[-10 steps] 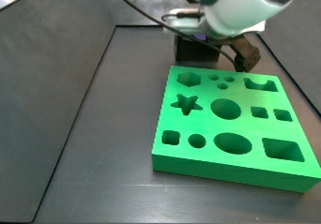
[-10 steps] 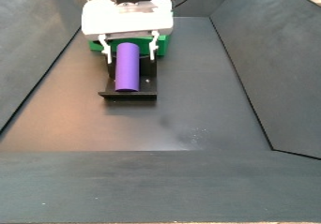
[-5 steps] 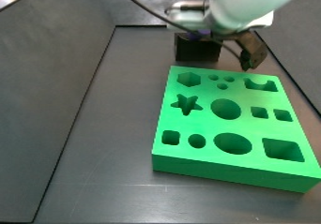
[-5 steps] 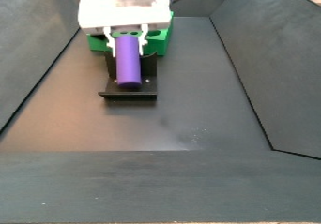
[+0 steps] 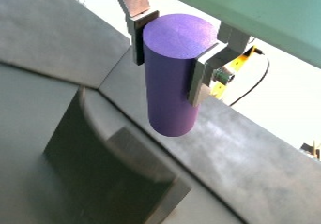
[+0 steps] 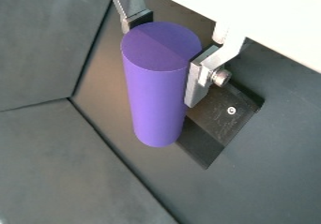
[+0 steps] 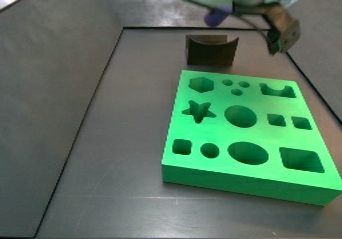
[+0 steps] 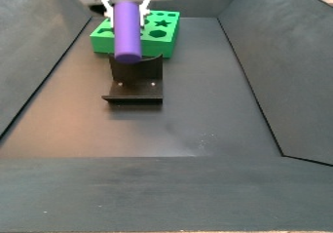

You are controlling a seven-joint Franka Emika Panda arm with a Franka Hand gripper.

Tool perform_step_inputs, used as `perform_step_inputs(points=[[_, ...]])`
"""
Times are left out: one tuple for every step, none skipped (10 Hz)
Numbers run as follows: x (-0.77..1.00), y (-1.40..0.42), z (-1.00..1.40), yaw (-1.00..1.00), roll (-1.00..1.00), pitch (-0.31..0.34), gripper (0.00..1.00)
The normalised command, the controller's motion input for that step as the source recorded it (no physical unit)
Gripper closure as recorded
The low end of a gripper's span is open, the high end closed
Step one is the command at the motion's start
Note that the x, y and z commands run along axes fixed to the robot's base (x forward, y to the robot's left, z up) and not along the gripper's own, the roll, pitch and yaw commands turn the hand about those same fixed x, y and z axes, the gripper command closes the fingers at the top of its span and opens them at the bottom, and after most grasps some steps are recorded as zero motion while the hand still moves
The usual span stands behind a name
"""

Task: Pick up the round object. Move up. Place the round object on the fixture. Regrasp the round object. Move to above the board. Insert the round object.
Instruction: Move to above the board.

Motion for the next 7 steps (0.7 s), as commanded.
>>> perform_step_inputs(points=[[0.03, -0.12, 1.0, 0.06, -0.05, 0.158, 1.0], [0.03, -0.11, 1.0, 0.08, -0.04, 0.153, 1.0], [0.03, -0.11, 1.0, 0.1, -0.03, 0.146, 1.0], [0.04, -0.1, 1.0, 0.11, -0.03, 0.14, 1.0], [0.04, -0.09, 1.0, 0.12, -0.03, 0.119, 1.0], [0.04, -0.08, 0.94, 0.12, -0.03, 0.109, 1.0], [0.03, -0.05, 0.71, 0.13, -0.03, 0.089, 1.0]])
